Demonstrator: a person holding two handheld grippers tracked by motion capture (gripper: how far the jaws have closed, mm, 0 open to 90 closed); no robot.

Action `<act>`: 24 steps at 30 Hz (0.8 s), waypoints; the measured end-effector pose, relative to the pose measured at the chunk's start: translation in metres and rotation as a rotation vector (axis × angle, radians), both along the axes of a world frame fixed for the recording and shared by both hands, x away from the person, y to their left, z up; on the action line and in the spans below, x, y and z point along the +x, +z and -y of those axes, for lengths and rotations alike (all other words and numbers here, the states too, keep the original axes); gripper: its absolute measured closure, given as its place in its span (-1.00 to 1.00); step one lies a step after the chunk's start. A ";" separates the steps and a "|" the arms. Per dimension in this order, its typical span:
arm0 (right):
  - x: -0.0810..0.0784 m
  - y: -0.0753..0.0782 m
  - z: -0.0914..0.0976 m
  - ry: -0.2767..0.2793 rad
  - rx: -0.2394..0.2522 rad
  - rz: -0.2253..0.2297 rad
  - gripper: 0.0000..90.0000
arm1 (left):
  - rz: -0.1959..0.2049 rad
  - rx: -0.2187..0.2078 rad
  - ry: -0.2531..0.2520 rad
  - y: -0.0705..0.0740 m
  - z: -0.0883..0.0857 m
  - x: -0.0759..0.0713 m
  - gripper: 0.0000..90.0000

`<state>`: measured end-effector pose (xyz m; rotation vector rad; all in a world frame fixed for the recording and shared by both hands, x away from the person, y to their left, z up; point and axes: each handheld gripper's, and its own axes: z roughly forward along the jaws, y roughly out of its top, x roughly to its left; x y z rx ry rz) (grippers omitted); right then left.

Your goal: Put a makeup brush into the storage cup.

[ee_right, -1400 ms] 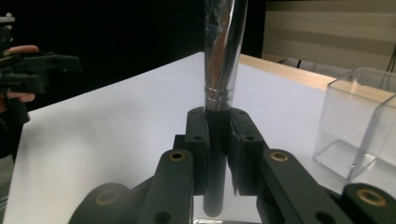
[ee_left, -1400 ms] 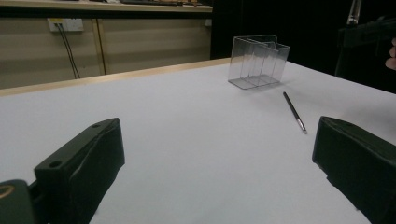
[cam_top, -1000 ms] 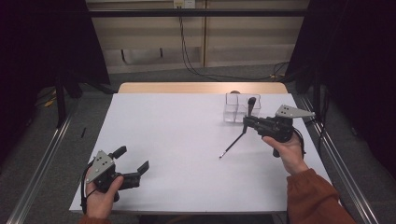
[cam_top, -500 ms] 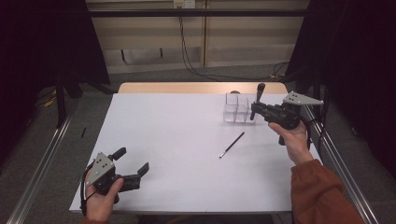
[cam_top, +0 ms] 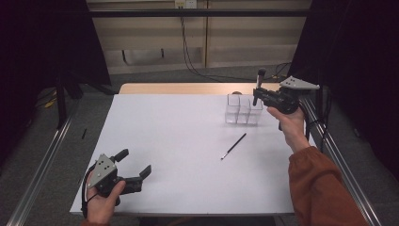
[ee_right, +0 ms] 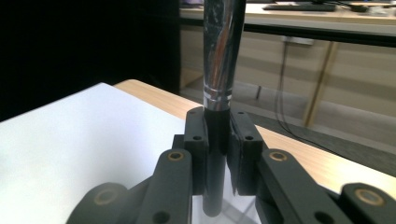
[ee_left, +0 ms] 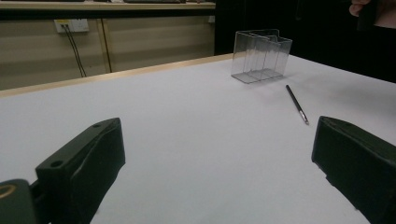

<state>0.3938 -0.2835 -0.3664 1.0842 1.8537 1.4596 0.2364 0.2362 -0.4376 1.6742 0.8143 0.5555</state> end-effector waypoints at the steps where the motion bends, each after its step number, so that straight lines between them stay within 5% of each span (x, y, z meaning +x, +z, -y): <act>1: 0.003 -0.001 0.001 -0.007 0.003 -0.003 0.77 | 0.001 0.000 0.000 0.000 0.000 0.000 -0.94; 7: 0.016 -0.007 0.003 -0.064 0.004 -0.023 0.77 | 0.005 0.009 -0.003 0.000 -0.001 0.000 -0.94; 24: 0.029 -0.029 0.008 -0.107 -0.030 -0.036 0.77 | 0.002 0.006 0.000 -0.002 -0.004 0.002 -0.94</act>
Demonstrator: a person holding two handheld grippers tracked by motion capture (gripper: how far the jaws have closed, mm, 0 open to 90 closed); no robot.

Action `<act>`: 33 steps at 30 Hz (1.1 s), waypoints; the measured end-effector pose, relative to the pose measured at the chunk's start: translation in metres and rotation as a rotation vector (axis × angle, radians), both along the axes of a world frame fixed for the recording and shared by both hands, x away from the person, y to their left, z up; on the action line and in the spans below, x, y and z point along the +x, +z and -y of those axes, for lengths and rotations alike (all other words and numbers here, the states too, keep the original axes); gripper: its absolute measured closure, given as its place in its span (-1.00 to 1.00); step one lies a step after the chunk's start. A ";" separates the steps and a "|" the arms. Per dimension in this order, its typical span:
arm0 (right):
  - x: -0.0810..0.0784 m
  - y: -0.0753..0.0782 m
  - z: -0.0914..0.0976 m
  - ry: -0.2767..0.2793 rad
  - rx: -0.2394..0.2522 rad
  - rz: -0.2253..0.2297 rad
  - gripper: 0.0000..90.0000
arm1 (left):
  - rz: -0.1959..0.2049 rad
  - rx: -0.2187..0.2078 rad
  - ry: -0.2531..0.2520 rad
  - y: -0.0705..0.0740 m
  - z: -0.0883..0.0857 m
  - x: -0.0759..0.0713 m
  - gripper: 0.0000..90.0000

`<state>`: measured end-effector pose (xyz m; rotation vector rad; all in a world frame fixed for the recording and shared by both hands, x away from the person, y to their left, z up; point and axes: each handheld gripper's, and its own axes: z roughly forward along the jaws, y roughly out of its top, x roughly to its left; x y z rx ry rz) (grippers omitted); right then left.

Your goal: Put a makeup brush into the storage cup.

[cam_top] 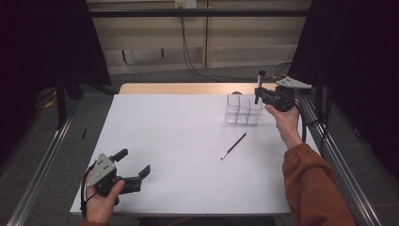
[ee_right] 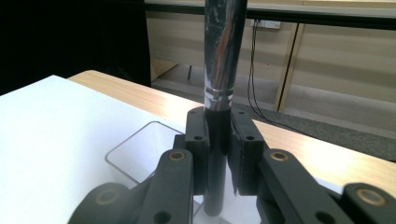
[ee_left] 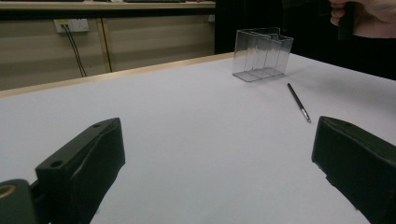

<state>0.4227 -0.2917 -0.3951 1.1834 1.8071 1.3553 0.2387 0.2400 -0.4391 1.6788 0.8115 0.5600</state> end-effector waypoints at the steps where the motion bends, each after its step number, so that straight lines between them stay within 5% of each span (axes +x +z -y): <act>1: 0.000 -0.002 0.000 0.000 0.003 -0.005 0.77 | 0.000 -0.001 0.001 0.000 0.000 0.000 -0.94; 33: 0.001 -0.041 0.005 0.012 0.006 -0.080 0.77 | -0.020 0.010 0.013 -0.004 -0.001 0.003 -0.94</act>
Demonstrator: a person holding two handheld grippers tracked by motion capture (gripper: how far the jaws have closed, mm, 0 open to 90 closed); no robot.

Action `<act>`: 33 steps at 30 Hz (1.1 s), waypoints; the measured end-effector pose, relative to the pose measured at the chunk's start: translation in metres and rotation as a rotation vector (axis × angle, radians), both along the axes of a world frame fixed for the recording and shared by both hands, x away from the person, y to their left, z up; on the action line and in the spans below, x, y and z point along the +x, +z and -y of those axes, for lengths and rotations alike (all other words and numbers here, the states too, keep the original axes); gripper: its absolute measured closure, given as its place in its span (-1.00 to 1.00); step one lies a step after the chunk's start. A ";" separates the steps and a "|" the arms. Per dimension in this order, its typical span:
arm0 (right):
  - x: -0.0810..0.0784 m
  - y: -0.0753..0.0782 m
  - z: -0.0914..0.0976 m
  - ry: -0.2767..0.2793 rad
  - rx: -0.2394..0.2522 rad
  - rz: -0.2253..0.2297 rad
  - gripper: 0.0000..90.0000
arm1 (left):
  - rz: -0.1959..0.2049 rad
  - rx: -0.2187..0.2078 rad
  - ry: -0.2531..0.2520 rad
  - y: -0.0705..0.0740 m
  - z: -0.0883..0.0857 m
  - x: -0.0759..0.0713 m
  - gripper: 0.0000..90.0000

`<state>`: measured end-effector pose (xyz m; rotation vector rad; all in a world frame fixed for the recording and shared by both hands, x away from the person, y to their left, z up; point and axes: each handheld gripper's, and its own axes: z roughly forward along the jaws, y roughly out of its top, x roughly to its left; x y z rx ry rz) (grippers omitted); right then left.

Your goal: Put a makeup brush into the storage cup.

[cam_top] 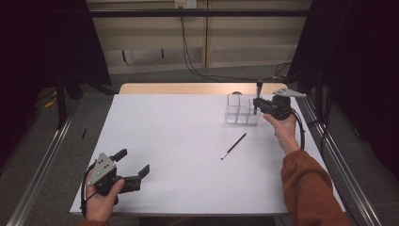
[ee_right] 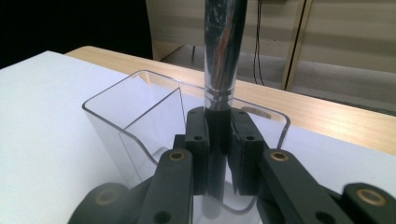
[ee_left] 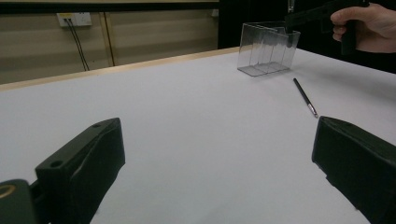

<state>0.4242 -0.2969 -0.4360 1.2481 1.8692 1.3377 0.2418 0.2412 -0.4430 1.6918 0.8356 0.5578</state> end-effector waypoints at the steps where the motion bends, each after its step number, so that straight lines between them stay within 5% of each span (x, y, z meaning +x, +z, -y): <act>1: 0.000 -0.001 0.000 -0.001 -0.002 0.002 0.77 | 0.000 0.000 0.000 0.000 0.000 0.000 -0.94; 21: -0.001 -0.010 0.006 -0.016 0.018 -0.030 0.72 | -0.002 0.006 -0.011 -0.002 0.001 0.002 -0.95; 33: -0.007 -0.005 0.010 -0.013 0.038 0.001 0.29 | -0.006 0.006 -0.010 -0.002 0.000 0.002 -0.94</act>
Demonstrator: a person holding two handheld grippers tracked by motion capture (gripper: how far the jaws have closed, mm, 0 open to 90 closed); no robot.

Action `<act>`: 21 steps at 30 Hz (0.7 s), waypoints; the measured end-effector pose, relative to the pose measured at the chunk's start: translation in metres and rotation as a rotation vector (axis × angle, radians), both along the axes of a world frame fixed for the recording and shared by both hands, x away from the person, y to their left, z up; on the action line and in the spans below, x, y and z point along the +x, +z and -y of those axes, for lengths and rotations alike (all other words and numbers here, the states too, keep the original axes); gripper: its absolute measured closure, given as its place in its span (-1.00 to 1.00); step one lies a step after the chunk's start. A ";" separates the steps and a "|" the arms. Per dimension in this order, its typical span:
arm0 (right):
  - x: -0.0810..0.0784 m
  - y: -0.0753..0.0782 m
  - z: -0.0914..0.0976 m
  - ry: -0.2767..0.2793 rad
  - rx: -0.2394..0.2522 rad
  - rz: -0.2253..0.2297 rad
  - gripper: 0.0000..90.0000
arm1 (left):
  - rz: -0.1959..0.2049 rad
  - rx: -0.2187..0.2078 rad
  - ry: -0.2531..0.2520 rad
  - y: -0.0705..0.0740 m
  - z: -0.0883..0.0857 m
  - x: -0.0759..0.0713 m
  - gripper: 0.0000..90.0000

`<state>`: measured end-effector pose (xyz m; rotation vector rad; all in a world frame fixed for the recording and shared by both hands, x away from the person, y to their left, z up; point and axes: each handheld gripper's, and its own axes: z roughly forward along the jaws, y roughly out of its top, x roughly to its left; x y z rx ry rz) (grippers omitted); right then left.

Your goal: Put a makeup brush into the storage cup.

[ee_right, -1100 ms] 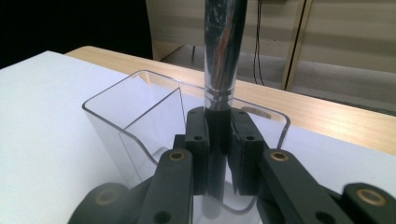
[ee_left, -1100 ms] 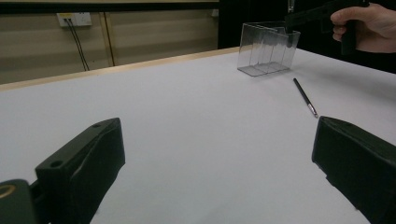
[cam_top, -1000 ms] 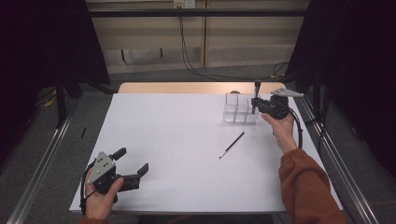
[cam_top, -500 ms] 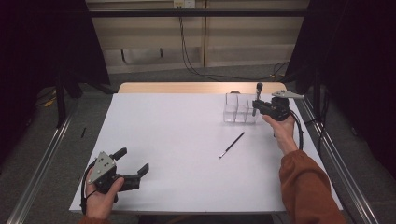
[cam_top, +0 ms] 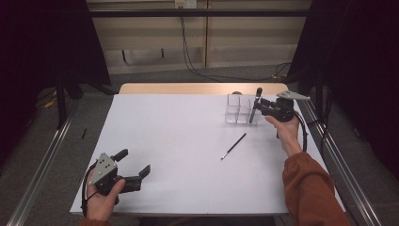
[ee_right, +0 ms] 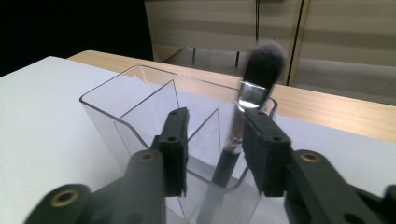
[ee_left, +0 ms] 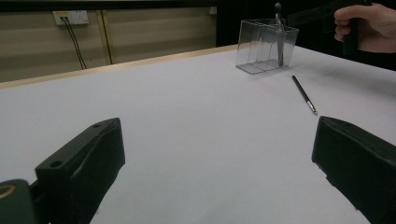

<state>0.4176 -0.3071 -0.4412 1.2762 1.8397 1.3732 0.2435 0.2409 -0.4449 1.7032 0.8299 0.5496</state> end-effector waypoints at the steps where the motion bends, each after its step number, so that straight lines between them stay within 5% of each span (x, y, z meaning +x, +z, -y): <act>1: 0.000 0.000 0.001 0.005 0.002 0.003 0.25 | 0.001 0.003 0.002 0.000 0.000 0.000 -0.95; 21: -0.026 0.004 0.004 0.017 0.038 0.013 -0.86 | 0.010 0.008 0.000 0.002 -0.001 -0.001 -0.94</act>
